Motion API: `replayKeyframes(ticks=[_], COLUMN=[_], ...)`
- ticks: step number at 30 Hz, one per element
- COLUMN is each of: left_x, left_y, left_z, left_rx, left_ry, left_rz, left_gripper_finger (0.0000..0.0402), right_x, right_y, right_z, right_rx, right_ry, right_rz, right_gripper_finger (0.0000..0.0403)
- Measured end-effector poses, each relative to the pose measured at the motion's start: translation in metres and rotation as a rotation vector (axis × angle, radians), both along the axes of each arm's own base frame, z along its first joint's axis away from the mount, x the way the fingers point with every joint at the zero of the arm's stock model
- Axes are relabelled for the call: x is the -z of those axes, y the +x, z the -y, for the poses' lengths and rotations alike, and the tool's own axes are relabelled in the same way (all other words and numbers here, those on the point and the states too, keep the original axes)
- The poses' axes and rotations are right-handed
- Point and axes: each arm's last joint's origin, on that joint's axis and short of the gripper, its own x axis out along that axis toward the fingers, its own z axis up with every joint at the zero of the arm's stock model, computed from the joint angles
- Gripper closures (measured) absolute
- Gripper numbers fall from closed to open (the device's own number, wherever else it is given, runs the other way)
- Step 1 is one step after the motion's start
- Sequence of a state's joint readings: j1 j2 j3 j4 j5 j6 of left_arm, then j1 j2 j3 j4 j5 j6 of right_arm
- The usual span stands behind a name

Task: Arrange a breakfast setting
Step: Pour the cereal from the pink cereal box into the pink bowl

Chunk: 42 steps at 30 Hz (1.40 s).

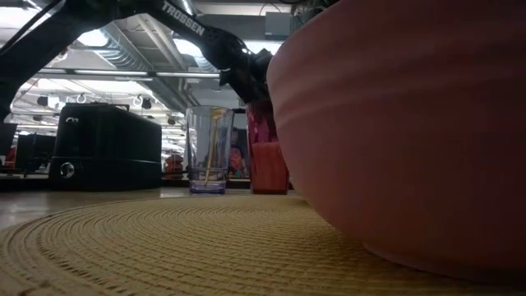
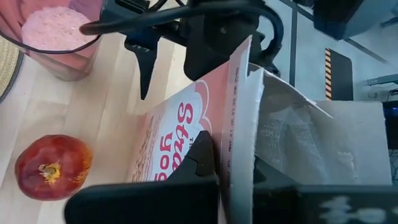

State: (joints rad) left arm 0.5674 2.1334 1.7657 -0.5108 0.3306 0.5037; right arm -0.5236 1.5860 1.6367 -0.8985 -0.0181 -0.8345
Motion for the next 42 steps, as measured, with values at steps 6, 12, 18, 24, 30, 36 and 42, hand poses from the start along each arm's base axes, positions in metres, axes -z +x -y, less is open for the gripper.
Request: replayKeyframes(ticks=[6, 12, 18, 24, 30, 36, 42], left_x=[0.0, -0.006, -0.009, 0.004, 0.021, 0.023, 0.023], left_y=[0.005, 0.011, 0.013, 0.02, 0.026, 0.028, 0.028], left_z=[0.0, -0.002, -0.002, -0.004, -0.008, -0.009, -0.008], left_rx=[0.015, 0.035, 0.055, 0.083, 0.084, 0.085, 0.101], left_ry=[0.009, 0.007, 0.009, -0.006, -0.03, -0.032, -0.054], left_rz=[0.05, 0.141, 0.18, 0.205, 0.216, 0.233, 0.244], left_gripper_finger=[0.0074, 0.0074, 0.0074, 0.0074, 0.0074, 0.0074, 0.0074], right_x=[0.0, 0.001, 0.001, 0.001, 0.001, 0.001, 0.001], right_y=[0.0, -0.001, -0.001, 0.0, 0.0, 0.0, 0.0], right_z=[0.0, -0.001, -0.002, -0.004, -0.004, -0.004, -0.004], right_rx=[0.015, 0.0, -0.018, -0.062, -0.069, -0.069, -0.071], right_ry=[0.013, 0.037, 0.056, 0.097, 0.104, 0.105, 0.107], right_rz=[0.002, -0.005, 0.003, 0.028, 0.031, 0.03, 0.032], right_gripper_finger=[0.0403, 0.0403, 0.0403, 0.0403, 0.0403, 0.0403, 0.0403])
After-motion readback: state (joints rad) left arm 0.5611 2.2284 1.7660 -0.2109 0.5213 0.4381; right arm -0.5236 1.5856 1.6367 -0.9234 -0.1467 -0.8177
